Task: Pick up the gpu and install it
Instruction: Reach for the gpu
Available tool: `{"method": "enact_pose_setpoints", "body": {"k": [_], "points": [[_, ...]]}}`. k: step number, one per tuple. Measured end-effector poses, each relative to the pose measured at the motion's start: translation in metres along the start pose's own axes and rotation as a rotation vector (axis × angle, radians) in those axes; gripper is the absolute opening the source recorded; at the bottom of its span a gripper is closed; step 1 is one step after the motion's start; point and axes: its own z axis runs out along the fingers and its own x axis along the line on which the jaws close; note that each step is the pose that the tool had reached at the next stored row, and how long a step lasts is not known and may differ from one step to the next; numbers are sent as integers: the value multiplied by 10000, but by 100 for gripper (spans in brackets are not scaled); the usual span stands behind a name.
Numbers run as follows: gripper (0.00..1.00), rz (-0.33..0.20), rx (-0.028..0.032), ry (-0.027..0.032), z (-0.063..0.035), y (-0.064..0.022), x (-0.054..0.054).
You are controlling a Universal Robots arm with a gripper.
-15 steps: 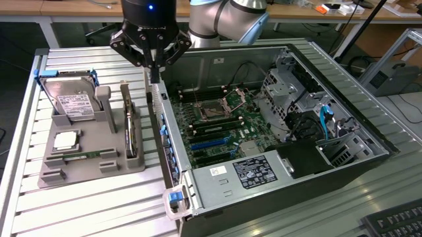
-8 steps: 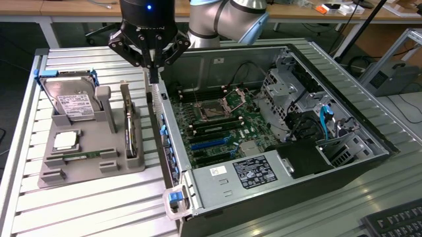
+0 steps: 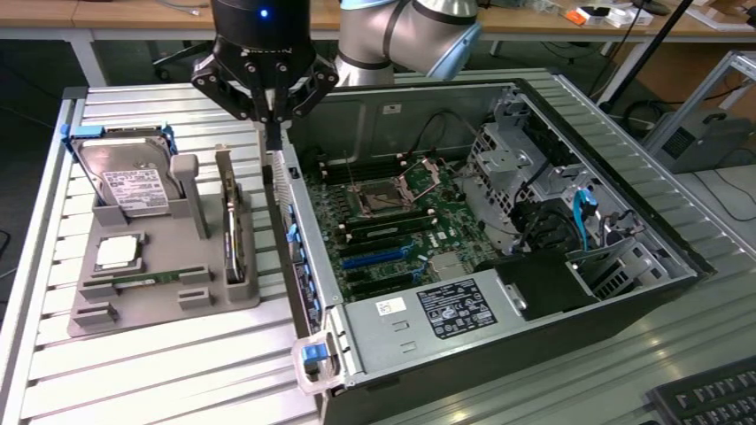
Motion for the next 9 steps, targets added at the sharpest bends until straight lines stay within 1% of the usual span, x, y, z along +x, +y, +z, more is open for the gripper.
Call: {"method": "enact_pose_setpoints", "body": {"k": [9], "points": [[11,0,4,0,-1,-3,36]]}}
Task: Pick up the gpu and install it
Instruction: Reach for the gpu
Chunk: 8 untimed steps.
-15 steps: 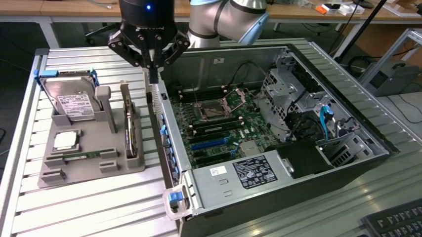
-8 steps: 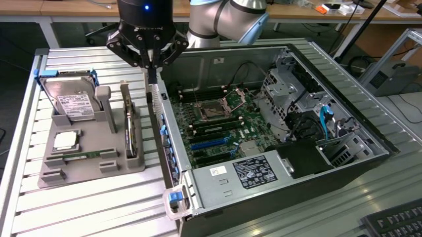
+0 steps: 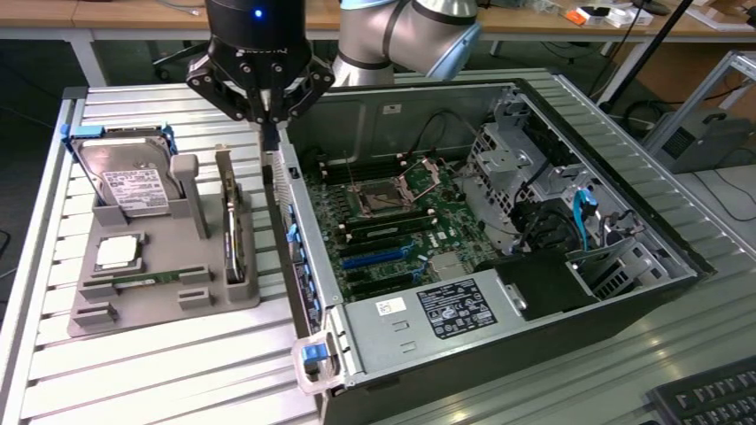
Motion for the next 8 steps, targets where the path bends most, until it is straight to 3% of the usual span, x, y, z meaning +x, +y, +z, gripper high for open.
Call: {"method": "enact_pose_setpoints", "body": {"k": [8], "points": [[11,-1,2,0,-1,-3,48]]}}
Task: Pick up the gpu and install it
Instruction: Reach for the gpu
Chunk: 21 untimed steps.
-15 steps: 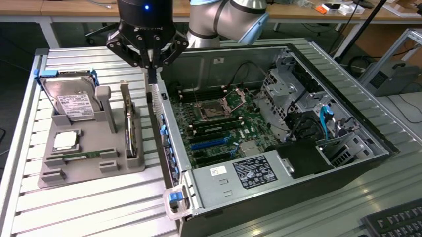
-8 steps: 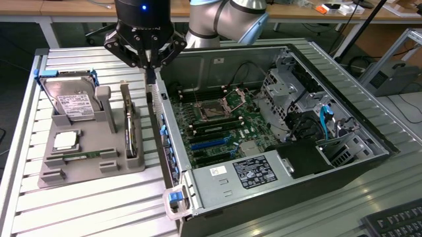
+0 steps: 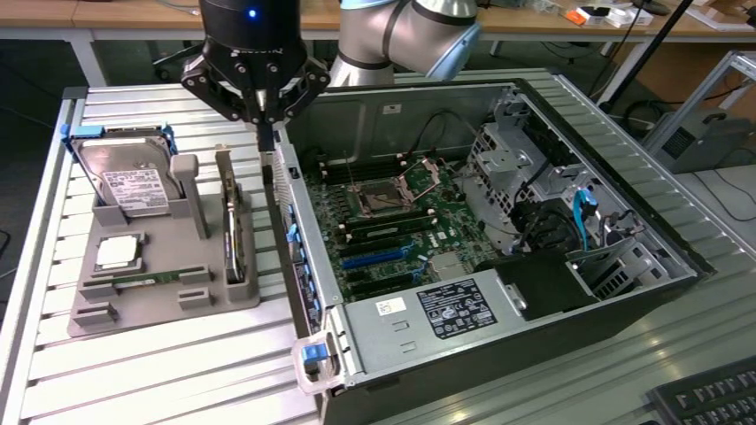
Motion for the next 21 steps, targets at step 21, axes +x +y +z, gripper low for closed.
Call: {"method": "enact_pose_setpoints", "body": {"k": [21], "points": [[11,0,11,-1,0,-17,220]]}}
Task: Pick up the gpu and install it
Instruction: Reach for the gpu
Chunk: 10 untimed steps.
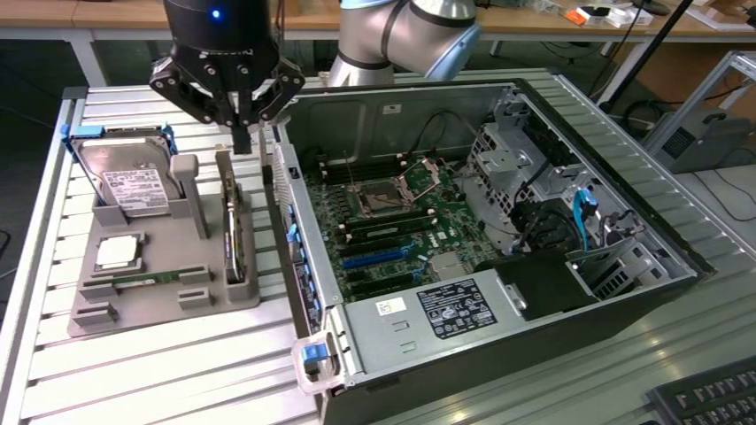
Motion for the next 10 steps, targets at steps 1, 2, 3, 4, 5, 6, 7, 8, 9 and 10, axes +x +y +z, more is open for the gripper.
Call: {"method": "enact_pose_setpoints", "body": {"k": [1,2,3,4,5,6,7,8,9,10], "points": [[11,-1,-1,0,0,-1,18],[11,-1,-1,-1,0,-2,27],[11,0,0,0,0,-3,39],[11,0,0,0,0,-3,47],[11,-1,0,0,0,-4,54],[11,0,-1,0,0,-5,63],[11,-1,0,0,0,-6,73],[11,0,0,0,0,-6,81],[11,0,0,0,0,-7,87],[11,-1,-1,0,0,-7,92]]}}
